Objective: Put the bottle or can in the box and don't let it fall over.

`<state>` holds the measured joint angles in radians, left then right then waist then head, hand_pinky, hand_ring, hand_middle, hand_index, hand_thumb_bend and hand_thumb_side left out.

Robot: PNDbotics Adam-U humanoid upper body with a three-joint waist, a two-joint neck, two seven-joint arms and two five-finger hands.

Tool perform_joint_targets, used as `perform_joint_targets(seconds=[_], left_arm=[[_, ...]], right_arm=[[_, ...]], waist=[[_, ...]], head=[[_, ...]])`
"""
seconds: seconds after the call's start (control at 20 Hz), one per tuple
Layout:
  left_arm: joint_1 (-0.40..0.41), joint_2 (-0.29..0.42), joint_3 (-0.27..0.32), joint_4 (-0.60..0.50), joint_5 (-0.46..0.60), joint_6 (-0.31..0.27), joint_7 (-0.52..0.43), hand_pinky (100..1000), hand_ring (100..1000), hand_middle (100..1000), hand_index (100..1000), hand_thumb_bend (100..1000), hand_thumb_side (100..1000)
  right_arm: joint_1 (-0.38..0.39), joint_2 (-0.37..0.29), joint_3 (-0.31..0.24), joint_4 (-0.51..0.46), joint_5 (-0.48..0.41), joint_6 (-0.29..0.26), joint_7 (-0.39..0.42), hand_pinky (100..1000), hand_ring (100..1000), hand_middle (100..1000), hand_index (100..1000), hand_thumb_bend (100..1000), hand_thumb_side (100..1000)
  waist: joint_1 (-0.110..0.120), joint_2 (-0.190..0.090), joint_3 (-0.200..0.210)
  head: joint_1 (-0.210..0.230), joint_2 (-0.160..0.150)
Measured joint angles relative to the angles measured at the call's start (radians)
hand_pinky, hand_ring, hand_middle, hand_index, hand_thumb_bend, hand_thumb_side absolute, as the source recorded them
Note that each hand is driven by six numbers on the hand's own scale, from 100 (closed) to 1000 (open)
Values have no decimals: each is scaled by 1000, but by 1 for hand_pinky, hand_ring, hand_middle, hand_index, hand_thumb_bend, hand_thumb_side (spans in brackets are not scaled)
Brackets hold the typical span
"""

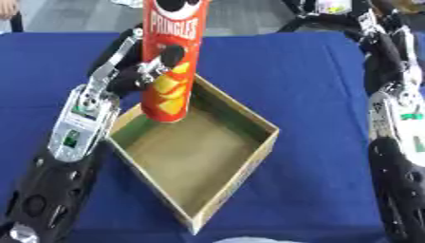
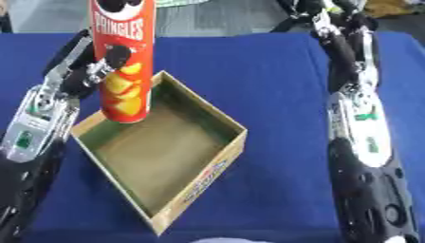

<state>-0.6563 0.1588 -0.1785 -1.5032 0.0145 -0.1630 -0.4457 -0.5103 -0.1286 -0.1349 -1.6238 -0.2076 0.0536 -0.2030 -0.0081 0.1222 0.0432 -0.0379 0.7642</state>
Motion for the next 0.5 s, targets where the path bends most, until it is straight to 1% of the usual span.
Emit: perform_joint_targets(seconds=[0.25, 0.35, 0.4, 0.45, 0.5], left_arm=[[5, 0, 10, 6, -23, -14, -18, 1000, 827, 699, 932, 268, 705], [5, 0, 11, 9, -24, -11, -23, 1000, 830, 704, 951, 294, 723], [5, -1, 12, 9, -25, -10, -27, 1000, 836, 713, 985, 392, 765], [5, -1, 13, 9, -28, -10, -32, 1000, 837, 712, 989, 432, 777], [5, -1, 13, 9, -34, -10, -40, 1000, 837, 709, 995, 515, 802]], right_arm=[[0, 0, 0, 0, 0, 0, 0, 777, 956, 1000, 813, 547, 359], [0, 0, 0, 0, 0, 0, 0, 777, 956, 1000, 813, 546, 359], [0, 0, 0, 0, 0, 0, 0, 777, 956, 1000, 813, 544, 360], [0, 0, 0, 0, 0, 0, 0, 777, 956, 1000, 813, 544, 360], [0, 0, 0, 0, -1, 0, 0, 777, 956, 1000, 814, 543, 360]], waist=[[0, 0, 0], [0, 0, 0], [-1, 0, 0], [-1, 0, 0], [-2, 0, 0]], head=[[0, 0], [0, 0], [0, 0], [0, 0], [0, 0]])
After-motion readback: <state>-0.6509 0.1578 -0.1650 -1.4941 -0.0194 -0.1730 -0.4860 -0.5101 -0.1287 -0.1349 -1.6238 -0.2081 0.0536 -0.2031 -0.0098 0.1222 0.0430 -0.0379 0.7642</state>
